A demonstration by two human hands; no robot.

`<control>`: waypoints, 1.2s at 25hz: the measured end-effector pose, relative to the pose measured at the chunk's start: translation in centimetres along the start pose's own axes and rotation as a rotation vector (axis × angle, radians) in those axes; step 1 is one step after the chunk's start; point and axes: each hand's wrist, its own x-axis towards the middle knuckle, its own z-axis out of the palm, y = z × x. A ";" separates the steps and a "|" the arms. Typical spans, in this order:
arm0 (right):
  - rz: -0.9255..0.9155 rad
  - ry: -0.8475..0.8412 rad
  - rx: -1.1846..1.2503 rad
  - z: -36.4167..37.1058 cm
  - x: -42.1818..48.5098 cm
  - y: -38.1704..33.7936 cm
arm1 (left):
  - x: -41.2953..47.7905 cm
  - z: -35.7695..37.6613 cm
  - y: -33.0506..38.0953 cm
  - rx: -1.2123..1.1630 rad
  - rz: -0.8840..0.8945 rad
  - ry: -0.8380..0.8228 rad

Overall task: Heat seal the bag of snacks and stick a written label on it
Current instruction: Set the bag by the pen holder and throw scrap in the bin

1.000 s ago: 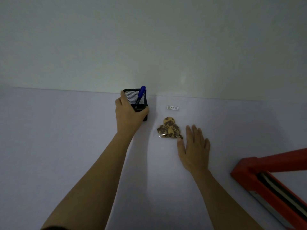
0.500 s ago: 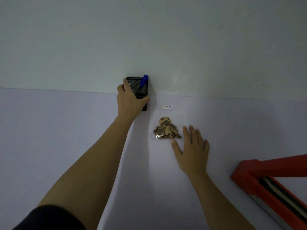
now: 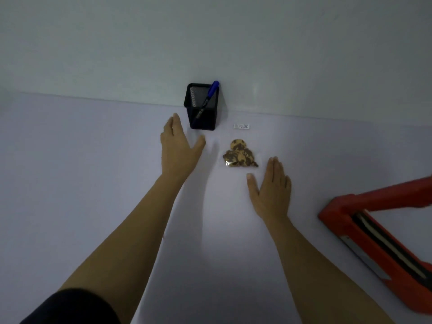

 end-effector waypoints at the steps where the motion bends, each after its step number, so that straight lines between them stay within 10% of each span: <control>1: 0.003 -0.018 -0.008 0.1 -1.2 0.1 | -2.7 -0.3 -1.3 0.021 0.010 -0.050; 8: -0.059 -0.178 -0.048 0.8 -12.9 -4.1 | -17.6 -5.5 -11.7 0.193 -0.072 -0.137; 30: -0.301 -0.202 -0.136 3.4 -27.7 -7.5 | -19.1 -7.0 -13.5 0.116 -0.053 -0.171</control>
